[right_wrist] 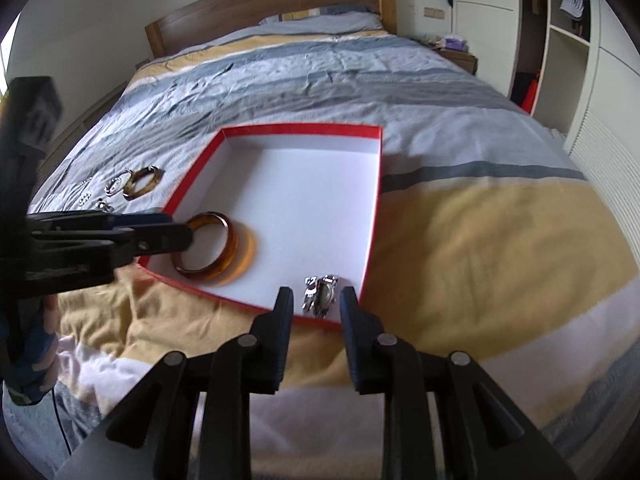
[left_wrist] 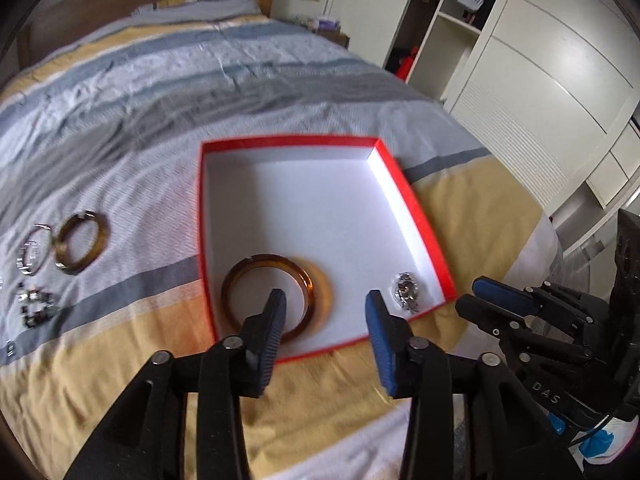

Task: Organize jewelry
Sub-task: 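Withdraw both open tools from the box back toward the jewelry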

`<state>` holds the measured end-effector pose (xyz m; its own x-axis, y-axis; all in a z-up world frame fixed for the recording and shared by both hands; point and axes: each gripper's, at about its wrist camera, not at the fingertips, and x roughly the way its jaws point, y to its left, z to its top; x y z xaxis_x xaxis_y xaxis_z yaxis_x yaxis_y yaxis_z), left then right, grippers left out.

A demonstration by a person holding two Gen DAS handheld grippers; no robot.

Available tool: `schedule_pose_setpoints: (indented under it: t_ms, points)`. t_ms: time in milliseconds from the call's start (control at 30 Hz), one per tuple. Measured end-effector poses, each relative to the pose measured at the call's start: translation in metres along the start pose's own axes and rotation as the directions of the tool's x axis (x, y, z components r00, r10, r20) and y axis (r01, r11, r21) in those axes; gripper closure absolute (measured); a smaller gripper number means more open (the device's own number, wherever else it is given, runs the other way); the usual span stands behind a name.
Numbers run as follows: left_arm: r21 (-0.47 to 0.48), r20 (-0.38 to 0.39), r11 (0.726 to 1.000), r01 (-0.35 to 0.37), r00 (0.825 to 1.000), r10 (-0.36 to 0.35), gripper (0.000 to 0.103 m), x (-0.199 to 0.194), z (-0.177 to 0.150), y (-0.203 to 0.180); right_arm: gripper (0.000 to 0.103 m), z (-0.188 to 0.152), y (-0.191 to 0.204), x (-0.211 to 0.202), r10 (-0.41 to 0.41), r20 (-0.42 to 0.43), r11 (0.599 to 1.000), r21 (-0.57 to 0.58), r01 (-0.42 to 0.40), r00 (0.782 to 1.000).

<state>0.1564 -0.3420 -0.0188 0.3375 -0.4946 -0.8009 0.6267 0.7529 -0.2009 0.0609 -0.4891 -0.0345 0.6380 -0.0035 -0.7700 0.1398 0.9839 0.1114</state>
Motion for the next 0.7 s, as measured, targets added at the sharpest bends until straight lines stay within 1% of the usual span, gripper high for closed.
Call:
schedule_pose_setpoints:
  t_ms: [67, 100, 133, 167, 233, 267, 333, 400, 533, 633, 700]
  points:
    - [-0.001, 0.049, 0.999, -0.048, 0.998, 0.048, 0.053, -0.026, -0.007, -0.003, 0.079, -0.001, 0.007, -0.013, -0.001, 0.018, 1.000, 0.001, 0.001, 1.000]
    - [-0.003, 0.070, 0.997, -0.073, 0.995, 0.073, 0.048, -0.038, -0.012, -0.005, 0.077, -0.003, 0.014, -0.021, 0.004, 0.030, 1.000, -0.001, -0.004, 1.000]
    - [-0.006, 0.092, 0.994, -0.106, 0.990, 0.106, 0.044, -0.051, -0.019, -0.006, 0.074, -0.005, 0.023, -0.029, 0.010, 0.038, 1.000, -0.005, -0.010, 0.999]
    - [-0.007, 0.113, 0.990, -0.142, 0.983, 0.142, 0.043, -0.065, -0.026, -0.006, 0.072, -0.006, 0.027, -0.034, 0.013, 0.041, 1.000, -0.010, -0.012, 0.999]
    - [-0.013, 0.146, 0.981, -0.192, 0.970, 0.192, 0.038, -0.089, -0.041, -0.005, 0.071, -0.008, 0.045, -0.046, 0.024, 0.053, 0.999, -0.028, -0.022, 0.998]
    - [-0.023, 0.164, 0.976, -0.217, 0.962, 0.218, 0.036, -0.103, -0.049, -0.004, 0.071, -0.011, 0.058, -0.055, 0.039, 0.064, 0.999, -0.040, -0.036, 0.997]
    - [-0.048, 0.197, 0.963, -0.265, 0.943, 0.270, 0.029, -0.126, -0.063, -0.001, 0.070, -0.015, 0.075, -0.065, 0.056, 0.073, 0.997, -0.056, -0.052, 0.996]
    - [-0.078, 0.230, 0.949, -0.307, 0.920, 0.316, 0.024, -0.150, -0.078, 0.003, 0.068, -0.020, 0.100, -0.079, 0.080, 0.090, 0.994, -0.082, -0.072, 0.993]
    - [-0.130, 0.278, 0.925, -0.357, 0.882, 0.379, 0.020, -0.197, -0.103, 0.014, 0.067, -0.028, 0.137, -0.102, 0.112, 0.114, 0.987, -0.126, -0.098, 0.987]
    - [-0.168, 0.312, 0.902, -0.398, 0.847, 0.431, 0.017, -0.229, -0.124, 0.022, 0.067, -0.034, 0.163, -0.118, 0.140, 0.137, 0.982, -0.143, -0.120, 0.981]
    - [-0.189, 0.323, 0.893, -0.408, 0.833, 0.449, 0.016, -0.246, -0.138, 0.029, 0.067, -0.039, 0.182, -0.129, 0.150, 0.151, 0.979, -0.161, -0.126, 0.977]
